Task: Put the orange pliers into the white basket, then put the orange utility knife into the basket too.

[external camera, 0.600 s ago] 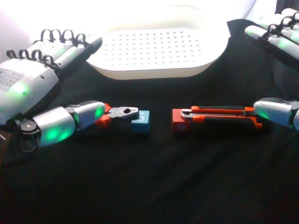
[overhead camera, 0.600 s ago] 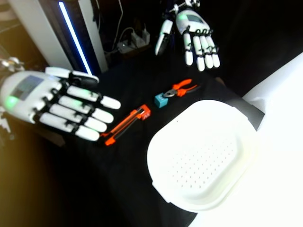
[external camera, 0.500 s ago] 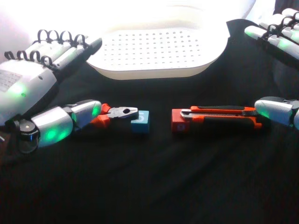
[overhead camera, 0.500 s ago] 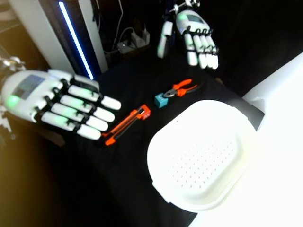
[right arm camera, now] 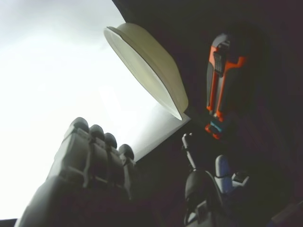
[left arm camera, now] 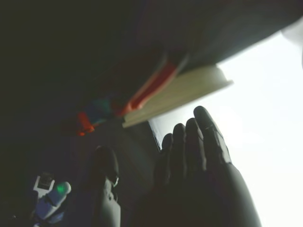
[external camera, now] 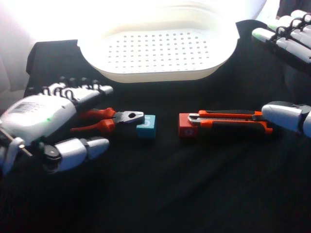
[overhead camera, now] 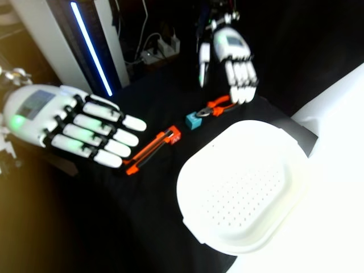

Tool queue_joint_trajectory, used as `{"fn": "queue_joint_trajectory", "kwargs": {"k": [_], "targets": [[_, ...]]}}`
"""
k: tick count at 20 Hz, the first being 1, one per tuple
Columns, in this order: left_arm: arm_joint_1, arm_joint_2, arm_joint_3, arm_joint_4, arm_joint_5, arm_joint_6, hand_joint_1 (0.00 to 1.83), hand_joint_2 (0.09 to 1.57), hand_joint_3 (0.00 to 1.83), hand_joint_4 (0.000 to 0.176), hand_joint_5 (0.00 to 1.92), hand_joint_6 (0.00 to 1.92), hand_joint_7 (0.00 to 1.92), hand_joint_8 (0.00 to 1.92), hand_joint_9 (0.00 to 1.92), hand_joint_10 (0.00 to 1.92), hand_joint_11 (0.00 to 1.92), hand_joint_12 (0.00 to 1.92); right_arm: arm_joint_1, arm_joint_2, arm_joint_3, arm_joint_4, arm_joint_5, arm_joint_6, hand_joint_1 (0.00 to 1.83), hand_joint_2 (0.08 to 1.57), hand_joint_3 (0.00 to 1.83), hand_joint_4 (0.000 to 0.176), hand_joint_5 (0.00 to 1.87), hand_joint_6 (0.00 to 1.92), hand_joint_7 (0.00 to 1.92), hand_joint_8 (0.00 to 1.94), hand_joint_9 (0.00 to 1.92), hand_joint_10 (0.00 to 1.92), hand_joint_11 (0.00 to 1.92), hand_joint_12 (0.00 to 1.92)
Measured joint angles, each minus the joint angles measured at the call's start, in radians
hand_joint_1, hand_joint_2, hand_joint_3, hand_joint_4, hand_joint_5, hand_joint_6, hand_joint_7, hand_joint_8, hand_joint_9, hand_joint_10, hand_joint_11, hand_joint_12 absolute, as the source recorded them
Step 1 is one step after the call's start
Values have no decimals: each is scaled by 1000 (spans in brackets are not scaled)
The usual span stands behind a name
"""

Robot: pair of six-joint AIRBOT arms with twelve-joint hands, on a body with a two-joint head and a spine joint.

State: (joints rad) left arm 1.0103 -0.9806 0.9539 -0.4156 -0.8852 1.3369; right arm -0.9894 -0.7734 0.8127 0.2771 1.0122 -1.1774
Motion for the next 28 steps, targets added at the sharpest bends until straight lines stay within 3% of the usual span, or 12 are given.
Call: {"fn": "queue_joint_trajectory", "kwargs": {"k": [2,3,4,5,6,10,11,14,17,19,23,28], "targets": [[-12,-34,34,-34,22,1,783,1239,0,0,408,58,378,40,355,116,0,1361,0,-1,0,0,1,0,204,1242,5,40,0,0,0,0,0,0,0,0],[-17,-41,42,-50,27,1,859,1338,17,0,500,1339,296,870,224,1111,43,1762,0,-2,0,0,1,0,219,1244,4,43,0,0,0,0,0,0,0,0],[-21,-51,50,-53,37,5,935,1427,14,21,431,1779,410,1611,217,1713,256,1889,-3,-2,0,0,1,0,234,1246,4,39,0,0,0,0,0,0,0,0],[-27,-57,59,-59,45,6,822,1454,15,0,424,1870,486,1859,543,1879,615,1915,-6,-2,0,0,3,1,209,1247,4,40,0,0,0,0,0,0,0,0],[-33,-59,63,-60,51,6,1039,1353,0,0,629,1911,807,1909,994,1913,1043,1920,-7,-2,-1,0,2,2,162,1241,1,49,0,0,0,0,0,0,0,0],[-55,-57,56,-60,64,14,1253,1308,0,0,1048,1921,1294,1921,1468,1921,1540,1921,-7,-2,-1,1,0,2,141,1247,4,44,0,0,0,0,0,0,0,0],[-55,-40,34,-37,45,9,1270,1295,0,0,1093,1921,1354,1921,1453,1921,1353,1921,-7,-2,-1,0,1,2,130,1253,6,37,0,0,0,0,0,0,0,0],[-85,0,4,21,-25,5,1361,1266,0,0,1119,1921,1346,1921,1495,1921,1535,1921,-7,-2,-1,1,0,2,132,1251,2,42,0,0,0,0,0,0,0,0],[-203,4,58,53,-27,5,1315,1262,0,0,1001,1921,1225,1921,1382,1921,1439,1921,-7,-2,-1,-1,0,2,154,1270,8,23,0,0,0,0,0,0,0,0],[-363,-64,185,47,88,8,1293,1274,0,0,1004,1921,1262,1921,1392,1921,1458,1921,-7,-2,-1,3,1,2,160,1265,3,10,0,0,0,0,0,0,0,0],[-523,-185,343,18,320,60,1315,1254,0,0,934,1921,1156,1921,1313,1921,1437,1921,-7,-2,4,-12,-2,3,215,1279,6,12,0,0,0,0,0,0,0,0],[-587,-343,537,-119,518,141,1359,1259,0,0,811,1921,924,1921,1056,1921,1184,1921,-11,-2,13,-17,-9,14,133,1274,0,9,0,0,0,0,0,0,0,0]]}}
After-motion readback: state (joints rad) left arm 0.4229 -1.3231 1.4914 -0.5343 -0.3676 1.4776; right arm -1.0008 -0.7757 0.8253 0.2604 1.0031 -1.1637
